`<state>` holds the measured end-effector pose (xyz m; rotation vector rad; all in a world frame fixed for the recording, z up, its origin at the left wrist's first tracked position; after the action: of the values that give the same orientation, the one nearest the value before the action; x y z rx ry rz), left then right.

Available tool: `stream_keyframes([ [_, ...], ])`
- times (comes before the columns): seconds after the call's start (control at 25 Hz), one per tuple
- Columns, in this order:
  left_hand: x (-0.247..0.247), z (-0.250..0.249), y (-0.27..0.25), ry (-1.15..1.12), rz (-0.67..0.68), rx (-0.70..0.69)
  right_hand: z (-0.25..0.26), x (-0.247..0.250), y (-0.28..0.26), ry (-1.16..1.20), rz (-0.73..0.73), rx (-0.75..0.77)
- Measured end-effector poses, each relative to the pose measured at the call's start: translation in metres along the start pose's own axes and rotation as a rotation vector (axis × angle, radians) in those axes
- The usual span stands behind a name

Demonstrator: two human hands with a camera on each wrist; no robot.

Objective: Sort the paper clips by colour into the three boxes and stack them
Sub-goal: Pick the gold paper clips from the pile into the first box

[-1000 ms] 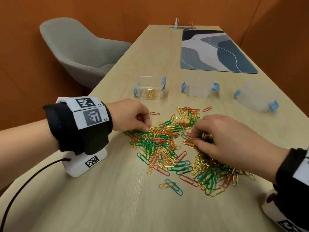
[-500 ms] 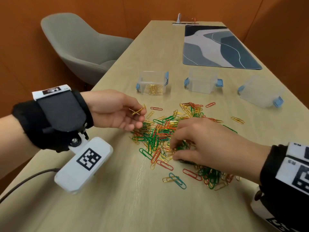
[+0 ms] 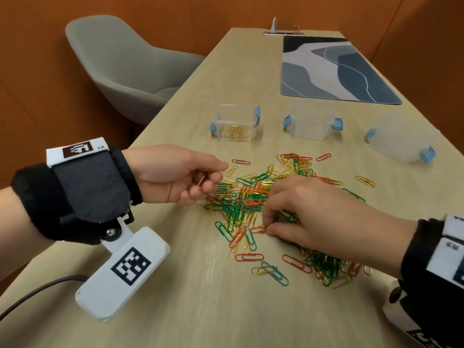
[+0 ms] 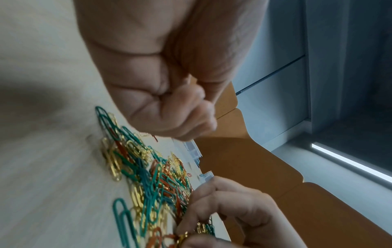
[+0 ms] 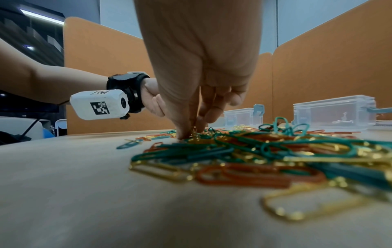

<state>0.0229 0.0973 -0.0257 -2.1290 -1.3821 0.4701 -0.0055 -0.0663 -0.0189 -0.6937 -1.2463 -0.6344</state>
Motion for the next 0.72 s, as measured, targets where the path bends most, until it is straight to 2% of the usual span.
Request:
stream_keyframes([
  [0.08,-0.005,0.003,-0.001,0.014,0.006,0.022,-0.001,-0.001,0.0,-0.006,-0.005,0.004],
  [0.2,-0.011,0.007,-0.001,0.036,0.012,0.036,-0.004,0.009,-0.002,0.118,-0.137,-0.034],
  [0.32,-0.014,0.009,0.0,-0.041,0.028,0.045,-0.005,0.017,-0.004,0.254,-0.252,-0.062],
  [0.44,-0.023,0.012,0.001,-0.151,0.078,0.091,-0.003,0.02,-0.003,0.37,-0.358,-0.009],
  [0.6,-0.038,0.015,0.005,-0.213,0.171,0.126,0.001,0.019,-0.003,0.405,-0.36,0.044],
  [0.72,-0.04,0.013,0.003,-0.129,0.134,0.117,-0.004,0.019,-0.002,0.322,-0.378,0.004],
])
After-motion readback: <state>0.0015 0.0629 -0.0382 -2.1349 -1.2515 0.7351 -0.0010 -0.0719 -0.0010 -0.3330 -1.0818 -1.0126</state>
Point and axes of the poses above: each hand's wrist, its own y-axis towards the middle knuckle, its own x-axis out of the back of the hand, z = x × y, the point moved 5 cm from there along y, towards the middle knuckle, and after that the axes turned 5 degrees about -y, right-handed, at the moved point
